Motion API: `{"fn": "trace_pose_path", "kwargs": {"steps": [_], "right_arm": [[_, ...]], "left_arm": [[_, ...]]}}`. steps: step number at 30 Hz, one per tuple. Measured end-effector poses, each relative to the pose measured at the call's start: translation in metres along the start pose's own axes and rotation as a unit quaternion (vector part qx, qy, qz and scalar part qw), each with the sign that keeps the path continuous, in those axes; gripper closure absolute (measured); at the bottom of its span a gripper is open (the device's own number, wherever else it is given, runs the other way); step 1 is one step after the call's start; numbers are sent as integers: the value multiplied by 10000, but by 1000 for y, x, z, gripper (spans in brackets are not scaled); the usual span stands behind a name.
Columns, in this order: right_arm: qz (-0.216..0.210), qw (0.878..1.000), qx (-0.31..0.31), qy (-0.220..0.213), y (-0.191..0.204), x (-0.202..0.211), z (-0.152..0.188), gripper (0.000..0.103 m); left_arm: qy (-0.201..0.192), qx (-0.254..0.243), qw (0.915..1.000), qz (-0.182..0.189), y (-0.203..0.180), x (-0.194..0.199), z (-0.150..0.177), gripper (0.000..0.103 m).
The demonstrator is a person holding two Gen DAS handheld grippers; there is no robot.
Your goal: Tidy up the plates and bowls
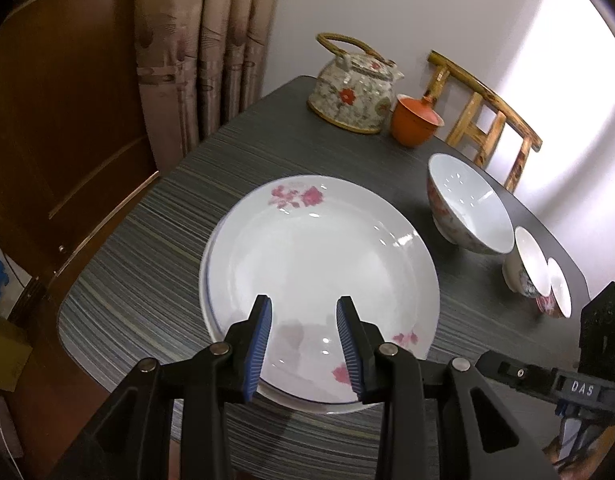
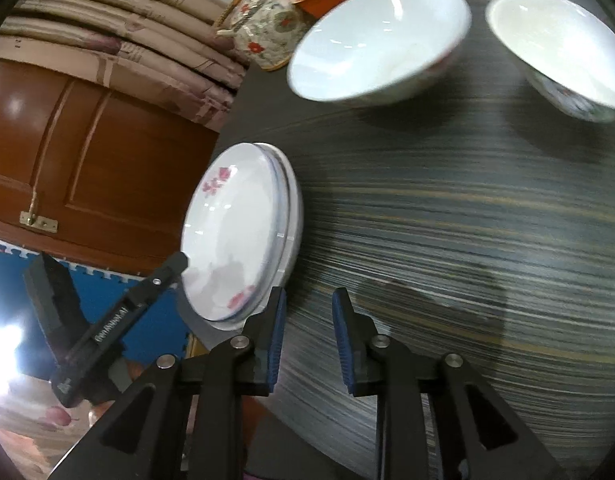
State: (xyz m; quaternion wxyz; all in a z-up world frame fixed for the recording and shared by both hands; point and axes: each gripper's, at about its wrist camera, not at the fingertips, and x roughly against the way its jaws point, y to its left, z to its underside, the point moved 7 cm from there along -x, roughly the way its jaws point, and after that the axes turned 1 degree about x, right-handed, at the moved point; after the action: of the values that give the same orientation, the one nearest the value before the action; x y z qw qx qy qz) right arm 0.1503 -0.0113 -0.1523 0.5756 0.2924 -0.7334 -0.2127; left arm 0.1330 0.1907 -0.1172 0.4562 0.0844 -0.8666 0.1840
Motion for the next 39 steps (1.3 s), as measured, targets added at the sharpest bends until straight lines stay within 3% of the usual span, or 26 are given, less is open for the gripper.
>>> {"fn": "trace_pose_path", "kwargs": {"steps": [8, 10, 18, 26, 34, 39], "right_arm": [[-59, 9979, -480, -425, -36, 27, 2, 77], [-95, 9968, -583, -547, -41, 37, -2, 74], [-457, 9871, -1055, -1116, -45, 75, -42, 55], [-248, 9810, -1448, -1271, -46, 64, -84, 47], [-144, 9766, -1785, -1188, -58, 39, -106, 47], [-146, 9740, -1986, -1082, -68, 23, -110, 48]], "left_arm": [[127, -391, 9988, 280, -29, 3, 10, 69], [145, -481, 9981, 369, -39, 6, 8, 63], [312, -468, 9923, 1106, -86, -10, -44, 59], [487, -830, 9901, 1017, -119, -67, -111, 59], [926, -605, 9851, 1317, -129, -122, -129, 59], [1043, -1086, 9829, 1061, -143, -147, -129, 59]]}}
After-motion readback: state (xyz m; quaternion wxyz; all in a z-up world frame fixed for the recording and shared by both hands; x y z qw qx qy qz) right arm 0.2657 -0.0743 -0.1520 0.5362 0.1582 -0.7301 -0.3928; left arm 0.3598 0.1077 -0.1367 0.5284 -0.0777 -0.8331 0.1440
